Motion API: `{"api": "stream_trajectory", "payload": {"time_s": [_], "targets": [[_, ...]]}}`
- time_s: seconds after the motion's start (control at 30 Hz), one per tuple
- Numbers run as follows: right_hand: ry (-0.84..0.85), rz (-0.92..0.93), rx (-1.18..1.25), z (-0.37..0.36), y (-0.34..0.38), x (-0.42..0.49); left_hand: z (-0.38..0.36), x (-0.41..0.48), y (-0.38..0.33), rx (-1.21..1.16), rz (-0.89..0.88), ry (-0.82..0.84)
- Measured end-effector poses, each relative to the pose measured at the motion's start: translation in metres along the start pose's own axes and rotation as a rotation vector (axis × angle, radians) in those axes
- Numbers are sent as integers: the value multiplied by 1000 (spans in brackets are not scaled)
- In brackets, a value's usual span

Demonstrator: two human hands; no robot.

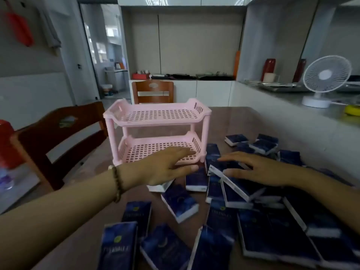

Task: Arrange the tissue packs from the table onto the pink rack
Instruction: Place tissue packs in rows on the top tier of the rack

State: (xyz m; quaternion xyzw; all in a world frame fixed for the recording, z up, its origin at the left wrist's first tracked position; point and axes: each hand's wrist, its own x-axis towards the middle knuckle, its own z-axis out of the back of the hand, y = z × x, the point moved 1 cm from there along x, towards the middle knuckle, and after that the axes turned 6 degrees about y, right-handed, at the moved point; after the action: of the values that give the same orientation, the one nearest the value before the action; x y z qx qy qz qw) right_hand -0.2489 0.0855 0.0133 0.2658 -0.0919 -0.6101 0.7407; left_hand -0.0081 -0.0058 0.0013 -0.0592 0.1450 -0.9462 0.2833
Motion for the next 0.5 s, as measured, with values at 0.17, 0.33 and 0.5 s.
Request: {"api": "stream_trajectory", "payload": {"time_s": [0.17, 0.33, 0.5], "targets": [[31, -65, -61, -5, 0, -22, -16, -16, 4, -120, -3, 73], [-58, -39, -55, -14, -3, -22, -16, -20, 29, -181, 181, 23], [-227, 30, -215, -27, -6, -9, -23, -29, 43, -226, 228, -5]]}}
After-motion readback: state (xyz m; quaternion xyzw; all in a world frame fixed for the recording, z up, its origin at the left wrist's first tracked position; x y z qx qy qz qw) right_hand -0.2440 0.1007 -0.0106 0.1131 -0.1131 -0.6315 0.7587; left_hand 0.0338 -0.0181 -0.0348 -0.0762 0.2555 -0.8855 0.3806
